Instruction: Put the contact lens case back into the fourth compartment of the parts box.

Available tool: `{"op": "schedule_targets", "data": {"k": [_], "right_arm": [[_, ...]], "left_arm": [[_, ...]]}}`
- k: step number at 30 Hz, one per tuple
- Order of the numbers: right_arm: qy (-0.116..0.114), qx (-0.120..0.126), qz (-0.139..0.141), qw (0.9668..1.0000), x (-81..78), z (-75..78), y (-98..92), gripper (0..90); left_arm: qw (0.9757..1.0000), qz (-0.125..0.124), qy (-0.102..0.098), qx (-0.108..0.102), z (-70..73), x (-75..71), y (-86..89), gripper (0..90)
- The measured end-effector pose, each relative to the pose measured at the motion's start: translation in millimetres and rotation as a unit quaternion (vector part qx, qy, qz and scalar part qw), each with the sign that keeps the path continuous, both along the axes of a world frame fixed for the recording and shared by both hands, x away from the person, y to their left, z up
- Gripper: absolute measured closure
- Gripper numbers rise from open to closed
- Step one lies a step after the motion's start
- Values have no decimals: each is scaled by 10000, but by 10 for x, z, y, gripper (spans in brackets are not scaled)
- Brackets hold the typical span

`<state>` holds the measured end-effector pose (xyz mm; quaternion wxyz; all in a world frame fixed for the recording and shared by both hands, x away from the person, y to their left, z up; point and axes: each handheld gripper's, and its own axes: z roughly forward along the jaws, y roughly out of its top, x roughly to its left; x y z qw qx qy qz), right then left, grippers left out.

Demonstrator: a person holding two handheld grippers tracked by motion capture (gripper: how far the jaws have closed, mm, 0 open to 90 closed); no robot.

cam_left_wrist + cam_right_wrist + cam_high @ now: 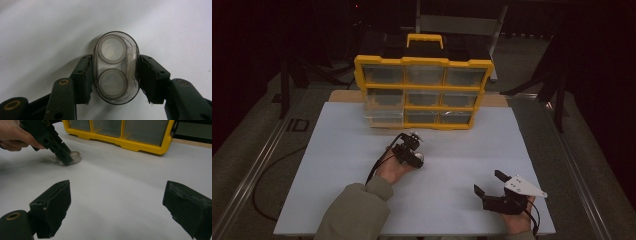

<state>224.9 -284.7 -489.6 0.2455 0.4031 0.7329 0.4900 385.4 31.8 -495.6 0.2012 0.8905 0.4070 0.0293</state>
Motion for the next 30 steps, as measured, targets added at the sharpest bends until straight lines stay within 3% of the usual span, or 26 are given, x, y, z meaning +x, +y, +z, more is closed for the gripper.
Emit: {"op": "schedule_targets", "data": {"k": [7,16,28,30], "right_arm": [[8,-8,10,10000,-4,2,9,78],[8,-8,26,10000,-2,-4,10,78],[18,-3,27,10000,0,-10,13,78],[7,-3,22,10000,-1,-8,13,78]], "left_arm": [[9999,-12,-36,128,3,-10,-24,491],[9999,-8,-115,33,86,3,48,497],[9989,-294,-348,-119,296,-13,125,497],[9982,-435,-386,-126,320,-26,127,497]]}}
